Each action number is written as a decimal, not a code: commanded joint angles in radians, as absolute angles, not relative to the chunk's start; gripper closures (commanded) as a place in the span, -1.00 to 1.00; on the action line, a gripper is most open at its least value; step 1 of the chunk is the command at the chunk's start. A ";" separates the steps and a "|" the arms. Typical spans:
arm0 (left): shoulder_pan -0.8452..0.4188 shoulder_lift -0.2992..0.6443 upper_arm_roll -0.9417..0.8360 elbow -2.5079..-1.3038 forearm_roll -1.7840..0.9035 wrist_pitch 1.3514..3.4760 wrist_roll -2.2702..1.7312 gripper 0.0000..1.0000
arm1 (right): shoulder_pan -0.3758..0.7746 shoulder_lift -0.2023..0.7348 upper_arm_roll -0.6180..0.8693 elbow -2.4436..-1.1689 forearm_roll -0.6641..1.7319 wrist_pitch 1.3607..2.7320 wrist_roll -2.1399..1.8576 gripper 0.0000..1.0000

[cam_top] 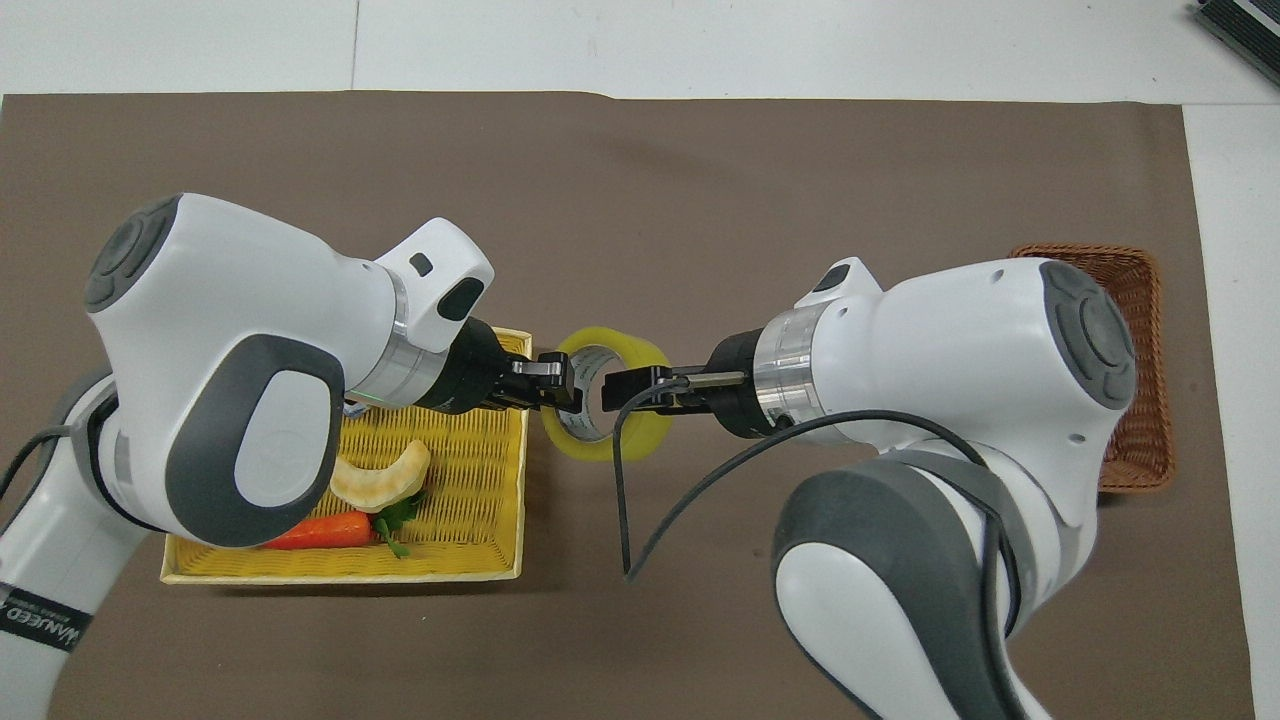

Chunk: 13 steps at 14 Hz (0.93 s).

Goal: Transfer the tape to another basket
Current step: 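Grasp the tape with the right gripper and open the left gripper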

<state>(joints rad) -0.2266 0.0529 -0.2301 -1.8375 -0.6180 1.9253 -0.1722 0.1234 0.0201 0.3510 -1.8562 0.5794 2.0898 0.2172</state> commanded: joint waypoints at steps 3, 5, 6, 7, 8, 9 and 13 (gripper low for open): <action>-0.235 0.018 -0.238 -1.830 -0.696 1.936 -0.189 1.00 | 0.097 -0.011 0.357 -1.876 0.615 2.088 0.198 0.71; -0.233 0.017 -0.249 -1.830 -0.698 1.936 -0.189 1.00 | 0.095 -0.014 0.354 -1.870 0.617 2.086 0.225 1.00; -0.233 0.015 -0.247 -1.830 -0.696 1.936 -0.189 1.00 | 0.094 -0.015 0.347 -1.867 0.617 2.079 0.236 1.00; -0.230 0.012 -0.247 -1.829 -0.695 1.936 -0.189 0.77 | 0.092 -0.017 0.333 -1.862 0.617 2.063 0.230 1.00; -0.232 0.011 -0.248 -1.819 -0.684 1.933 -0.192 -0.30 | 0.092 -0.018 0.309 -1.843 0.617 2.030 0.227 1.00; -0.235 -0.001 -0.250 -1.813 -0.683 1.927 -0.190 -0.97 | 0.092 -0.017 0.283 -1.818 0.615 1.982 0.219 1.00; -0.233 -0.049 -0.255 -1.827 -0.609 1.945 -0.394 -1.00 | 0.092 -0.031 0.149 -1.793 0.617 1.856 0.080 1.00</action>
<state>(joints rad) -0.2348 0.0068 -0.2802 -1.7932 -0.6632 1.9578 -0.3146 0.1166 -0.0092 0.2246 -1.7934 0.6216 1.8972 0.1592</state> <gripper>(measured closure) 0.260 0.943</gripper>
